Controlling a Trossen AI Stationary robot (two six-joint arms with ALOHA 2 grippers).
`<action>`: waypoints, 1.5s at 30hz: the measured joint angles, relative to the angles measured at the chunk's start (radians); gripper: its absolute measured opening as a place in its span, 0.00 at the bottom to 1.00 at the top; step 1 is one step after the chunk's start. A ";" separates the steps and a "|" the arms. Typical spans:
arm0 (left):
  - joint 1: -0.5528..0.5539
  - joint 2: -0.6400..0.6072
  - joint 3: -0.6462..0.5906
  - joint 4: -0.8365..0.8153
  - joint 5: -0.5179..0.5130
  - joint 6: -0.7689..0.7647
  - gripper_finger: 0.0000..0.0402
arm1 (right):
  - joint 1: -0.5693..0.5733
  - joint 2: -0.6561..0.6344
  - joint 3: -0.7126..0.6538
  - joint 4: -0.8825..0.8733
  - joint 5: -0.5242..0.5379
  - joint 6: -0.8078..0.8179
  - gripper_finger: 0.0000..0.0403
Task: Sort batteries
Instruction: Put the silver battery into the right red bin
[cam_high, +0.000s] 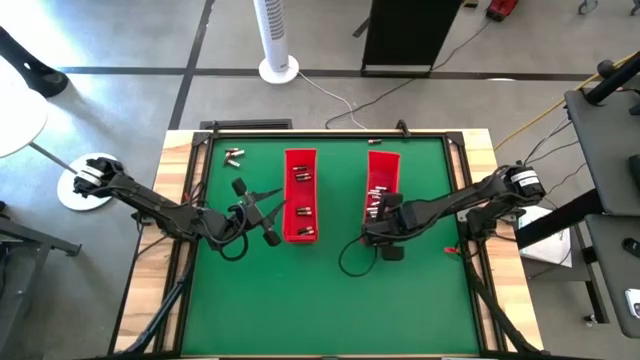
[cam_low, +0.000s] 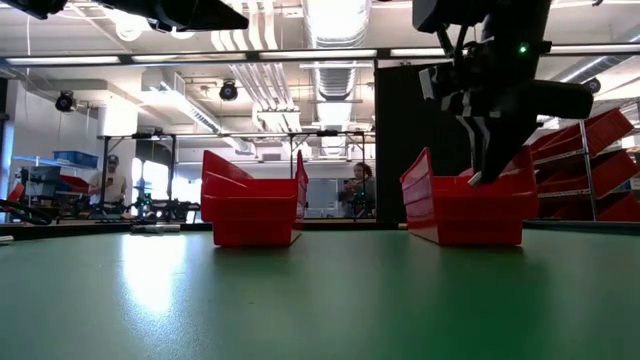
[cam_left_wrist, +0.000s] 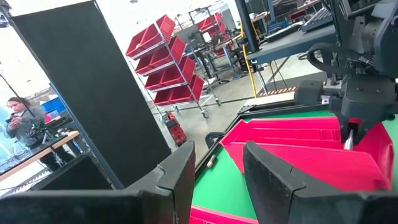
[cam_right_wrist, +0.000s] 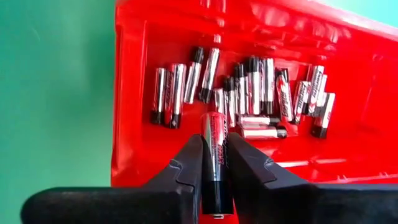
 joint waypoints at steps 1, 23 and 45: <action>0.000 0.000 0.000 -0.002 0.000 0.000 0.29 | 0.000 0.000 0.006 -0.015 0.000 -0.004 0.12; 0.001 0.000 0.000 -0.035 0.000 -0.008 0.29 | -0.070 0.002 0.051 -0.023 -0.008 -0.093 0.11; 0.001 0.000 0.000 -0.064 0.003 -0.043 0.29 | -0.221 0.154 0.016 0.080 -0.086 -0.183 0.11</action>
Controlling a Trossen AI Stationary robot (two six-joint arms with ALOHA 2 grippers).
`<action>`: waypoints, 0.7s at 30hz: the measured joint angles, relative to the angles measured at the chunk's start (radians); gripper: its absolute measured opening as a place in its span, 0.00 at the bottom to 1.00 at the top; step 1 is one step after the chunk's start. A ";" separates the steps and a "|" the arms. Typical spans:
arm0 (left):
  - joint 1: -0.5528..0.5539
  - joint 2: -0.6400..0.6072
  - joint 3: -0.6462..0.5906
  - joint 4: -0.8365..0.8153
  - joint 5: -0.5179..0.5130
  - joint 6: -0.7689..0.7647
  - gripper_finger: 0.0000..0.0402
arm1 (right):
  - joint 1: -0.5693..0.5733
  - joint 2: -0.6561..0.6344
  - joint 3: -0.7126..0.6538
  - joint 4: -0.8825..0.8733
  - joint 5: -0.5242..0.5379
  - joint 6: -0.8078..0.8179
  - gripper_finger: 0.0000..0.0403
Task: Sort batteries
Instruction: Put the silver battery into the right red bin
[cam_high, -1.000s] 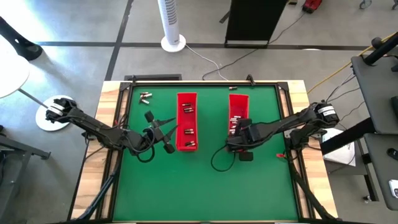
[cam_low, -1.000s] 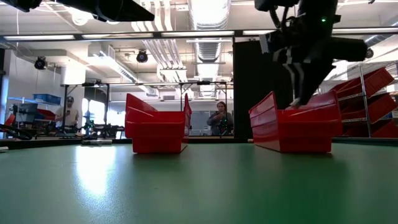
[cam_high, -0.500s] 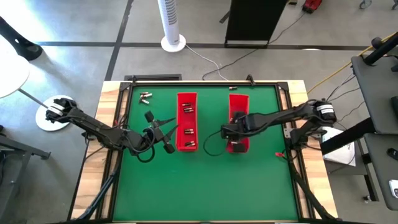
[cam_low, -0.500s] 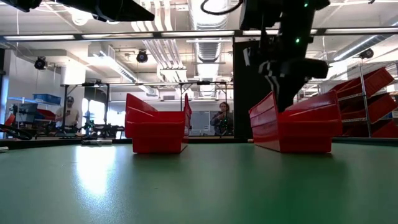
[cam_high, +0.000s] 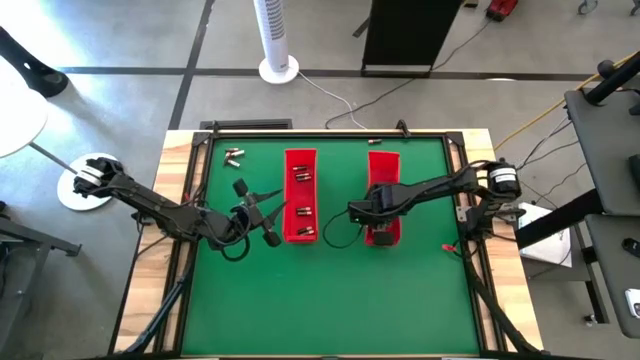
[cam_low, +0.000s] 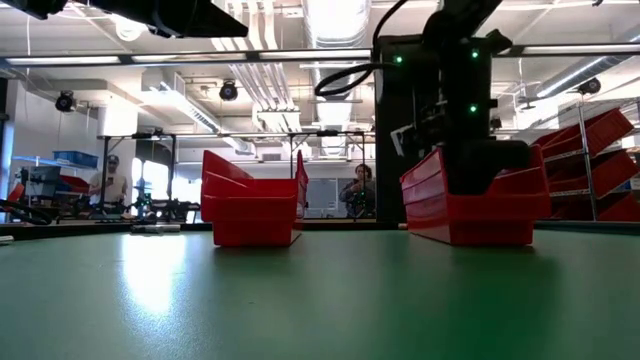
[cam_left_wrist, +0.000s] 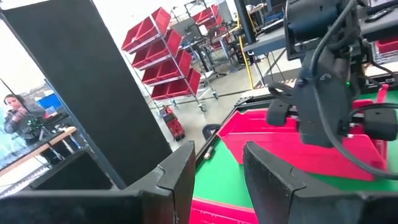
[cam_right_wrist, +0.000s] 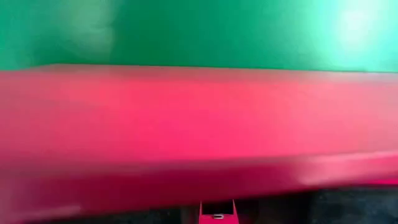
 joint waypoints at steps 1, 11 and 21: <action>0.000 0.000 0.000 -0.008 0.004 -0.010 0.29 | -0.002 0.001 -0.001 0.003 0.001 0.001 0.12; 0.000 0.000 0.000 -0.036 0.025 -0.039 0.29 | -0.006 0.007 -0.015 0.048 -0.001 0.004 0.15; 0.000 0.000 0.000 -0.036 0.025 -0.040 0.29 | -0.006 0.005 -0.037 0.063 0.000 0.016 0.18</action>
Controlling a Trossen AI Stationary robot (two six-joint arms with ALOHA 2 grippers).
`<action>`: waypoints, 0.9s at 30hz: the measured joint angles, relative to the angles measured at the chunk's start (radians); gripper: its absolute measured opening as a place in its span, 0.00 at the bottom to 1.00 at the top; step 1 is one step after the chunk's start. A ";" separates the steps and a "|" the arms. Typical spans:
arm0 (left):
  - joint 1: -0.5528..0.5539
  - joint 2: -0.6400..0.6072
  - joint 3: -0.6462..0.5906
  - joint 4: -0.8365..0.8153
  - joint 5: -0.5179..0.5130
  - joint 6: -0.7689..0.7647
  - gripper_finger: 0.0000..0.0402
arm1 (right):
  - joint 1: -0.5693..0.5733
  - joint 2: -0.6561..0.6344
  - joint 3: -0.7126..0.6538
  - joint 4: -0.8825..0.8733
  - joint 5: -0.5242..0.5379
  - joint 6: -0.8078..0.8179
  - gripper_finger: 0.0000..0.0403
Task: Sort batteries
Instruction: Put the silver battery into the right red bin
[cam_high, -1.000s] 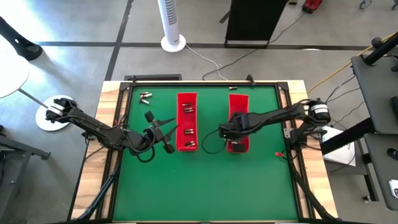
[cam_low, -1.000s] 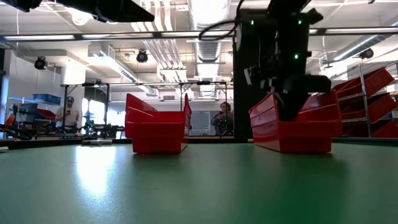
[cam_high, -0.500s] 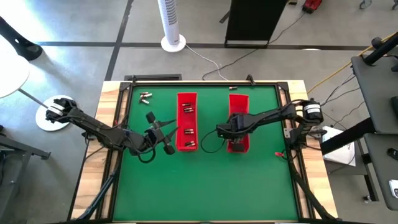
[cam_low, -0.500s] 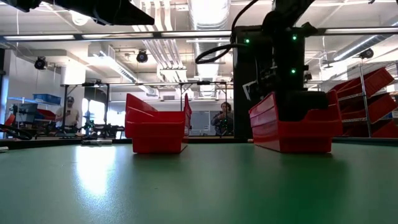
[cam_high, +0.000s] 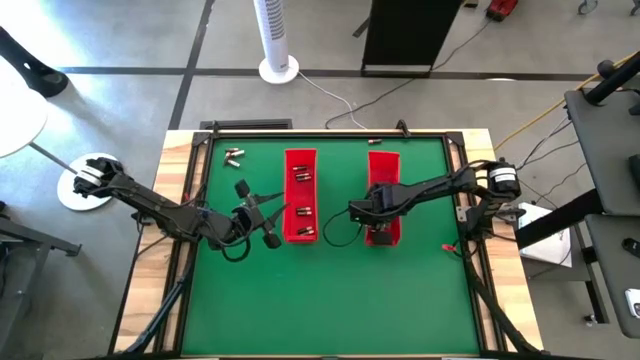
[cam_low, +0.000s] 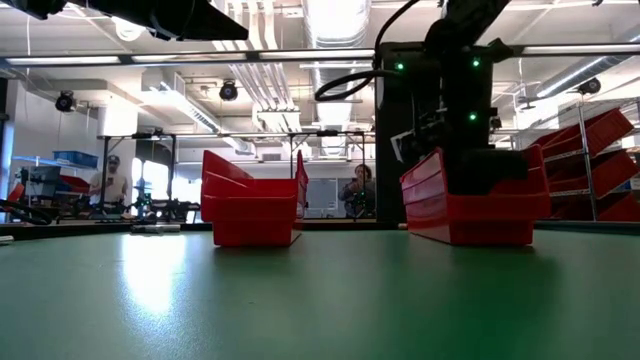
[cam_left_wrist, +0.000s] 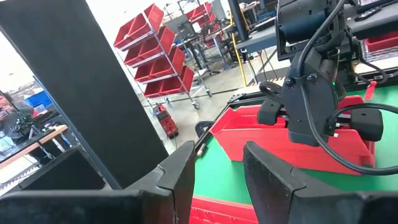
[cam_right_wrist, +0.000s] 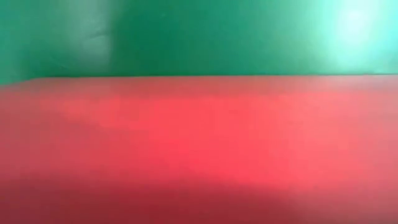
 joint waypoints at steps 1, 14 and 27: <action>0.000 0.000 0.000 0.000 0.000 0.000 0.29 | 0.000 0.000 0.000 0.006 0.000 0.000 0.16; 0.000 0.000 0.000 0.001 0.000 -0.002 0.29 | 0.000 0.000 -0.003 0.036 0.001 0.008 0.15; 0.000 0.000 0.000 0.001 0.000 -0.015 0.29 | 0.012 -0.009 0.032 -0.031 -0.001 0.027 0.32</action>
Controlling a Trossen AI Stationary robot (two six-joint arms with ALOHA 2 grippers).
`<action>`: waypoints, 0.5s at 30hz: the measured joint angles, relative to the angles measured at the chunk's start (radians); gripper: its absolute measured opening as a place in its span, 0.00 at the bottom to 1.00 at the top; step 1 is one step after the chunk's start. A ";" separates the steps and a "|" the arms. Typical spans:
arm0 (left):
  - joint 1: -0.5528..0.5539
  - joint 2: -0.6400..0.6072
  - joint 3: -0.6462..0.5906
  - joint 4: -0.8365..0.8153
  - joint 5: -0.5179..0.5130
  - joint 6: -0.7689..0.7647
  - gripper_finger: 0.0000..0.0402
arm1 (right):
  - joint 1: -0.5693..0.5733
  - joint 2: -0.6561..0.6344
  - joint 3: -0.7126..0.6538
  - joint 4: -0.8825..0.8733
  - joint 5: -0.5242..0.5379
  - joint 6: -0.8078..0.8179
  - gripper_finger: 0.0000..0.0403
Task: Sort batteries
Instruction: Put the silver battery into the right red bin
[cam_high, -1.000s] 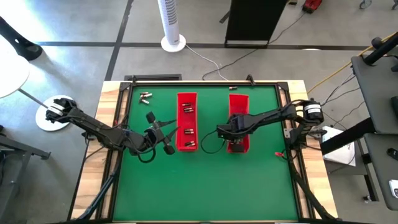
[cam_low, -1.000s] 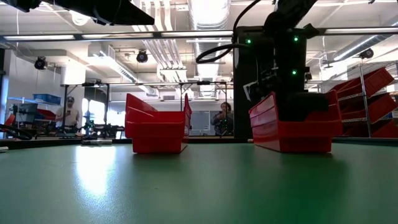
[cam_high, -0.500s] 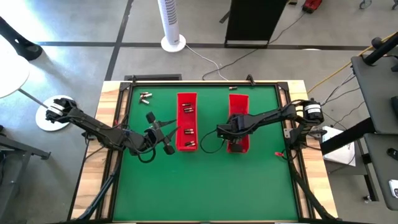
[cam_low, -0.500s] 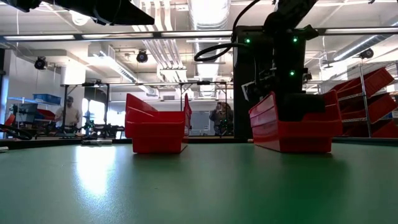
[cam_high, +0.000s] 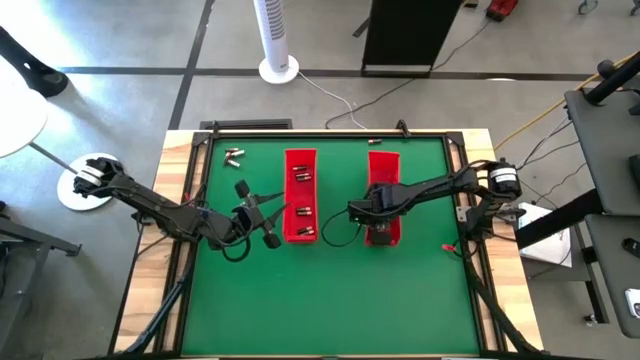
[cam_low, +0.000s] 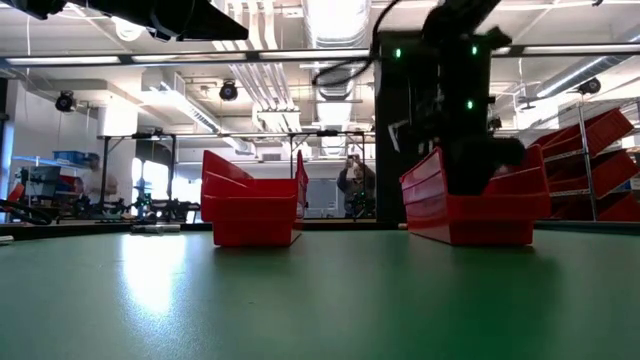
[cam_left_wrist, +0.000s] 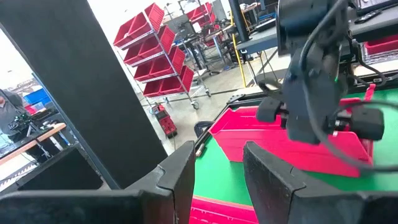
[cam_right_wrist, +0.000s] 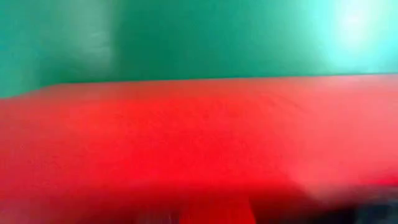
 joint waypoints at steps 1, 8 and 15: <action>0.000 0.000 0.000 0.000 0.000 0.000 0.29 | 0.005 -0.009 0.014 -0.022 0.003 0.011 0.33; -0.001 -0.001 0.000 -0.009 -0.101 -0.037 0.29 | 0.073 -0.146 0.084 -0.155 0.122 0.082 0.40; -0.002 -0.025 0.000 -0.149 -0.151 -0.163 0.29 | 0.186 -0.338 0.035 -0.084 0.213 0.206 0.41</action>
